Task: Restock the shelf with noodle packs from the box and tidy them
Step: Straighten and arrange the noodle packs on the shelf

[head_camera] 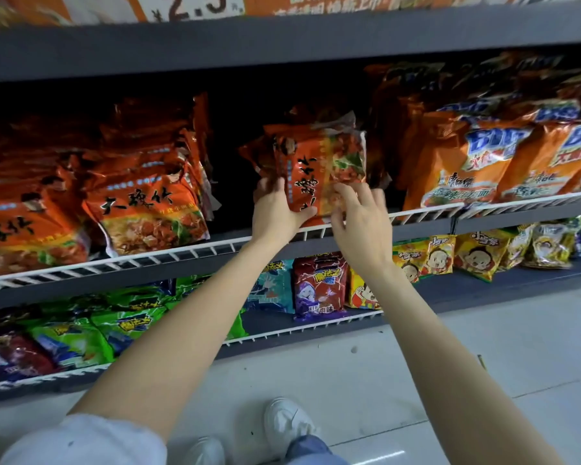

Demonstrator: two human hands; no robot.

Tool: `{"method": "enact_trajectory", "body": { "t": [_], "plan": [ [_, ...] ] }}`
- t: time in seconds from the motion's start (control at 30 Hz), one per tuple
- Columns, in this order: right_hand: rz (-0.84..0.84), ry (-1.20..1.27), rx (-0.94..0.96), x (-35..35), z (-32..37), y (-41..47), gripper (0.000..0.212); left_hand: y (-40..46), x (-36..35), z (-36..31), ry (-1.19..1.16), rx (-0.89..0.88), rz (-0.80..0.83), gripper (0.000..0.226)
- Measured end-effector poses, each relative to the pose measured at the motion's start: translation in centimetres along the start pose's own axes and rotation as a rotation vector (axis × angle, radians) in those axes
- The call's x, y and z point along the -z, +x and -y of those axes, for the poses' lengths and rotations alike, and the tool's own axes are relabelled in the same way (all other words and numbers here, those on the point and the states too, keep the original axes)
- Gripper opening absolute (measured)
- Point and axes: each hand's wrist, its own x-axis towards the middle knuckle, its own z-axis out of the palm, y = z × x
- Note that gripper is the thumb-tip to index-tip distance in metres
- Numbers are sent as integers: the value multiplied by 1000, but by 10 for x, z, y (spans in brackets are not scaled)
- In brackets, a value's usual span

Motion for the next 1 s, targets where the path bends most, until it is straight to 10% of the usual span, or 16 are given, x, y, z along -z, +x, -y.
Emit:
{"method": "enact_trajectory", "body": {
  "t": [0.33, 0.53, 0.77, 1.0],
  "plan": [
    [-195, 67, -66, 26, -4, 10, 46, -21, 38, 0, -295, -340, -109, 60],
    [-46, 278, 27, 39, 44, 12, 82, -46, 120, 52, 89, -603, -302, 57],
    [311, 448, 78, -18, 134, 10, 64, -79, 181, 134, 281, -411, -316, 60],
    [318, 528, -182, -68, 169, 12, 72, -79, 161, 175, 509, -298, -440, 76]
  ]
}}
